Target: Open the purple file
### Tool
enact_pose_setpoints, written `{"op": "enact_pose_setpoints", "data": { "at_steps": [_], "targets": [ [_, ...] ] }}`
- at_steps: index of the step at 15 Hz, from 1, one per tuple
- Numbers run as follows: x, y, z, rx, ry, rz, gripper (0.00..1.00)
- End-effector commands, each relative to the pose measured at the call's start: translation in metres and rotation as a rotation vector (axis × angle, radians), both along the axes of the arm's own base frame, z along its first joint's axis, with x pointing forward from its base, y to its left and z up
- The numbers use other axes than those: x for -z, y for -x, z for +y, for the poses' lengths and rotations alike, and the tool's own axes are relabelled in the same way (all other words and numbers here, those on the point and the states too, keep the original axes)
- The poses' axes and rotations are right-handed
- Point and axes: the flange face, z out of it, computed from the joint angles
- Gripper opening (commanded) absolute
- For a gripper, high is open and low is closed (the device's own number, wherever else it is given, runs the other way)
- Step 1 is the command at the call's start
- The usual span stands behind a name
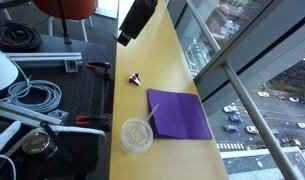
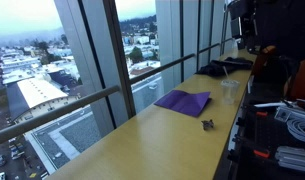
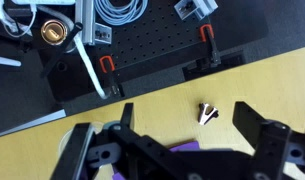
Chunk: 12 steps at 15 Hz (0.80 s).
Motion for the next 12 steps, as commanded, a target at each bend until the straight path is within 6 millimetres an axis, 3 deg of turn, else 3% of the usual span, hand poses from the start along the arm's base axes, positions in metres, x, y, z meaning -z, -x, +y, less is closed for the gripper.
{"op": "enact_pose_setpoints", "data": {
  "at_steps": [1,6,12],
  "targets": [
    [0.0,0.0,0.0,0.0,0.0,0.0,1.0],
    [0.003,-0.025,-0.012,-0.02,0.006,-0.125,1.0],
    [0.035,-0.094,-0.049,-0.036,-0.038,-0.339,1.0]
  ]
}}
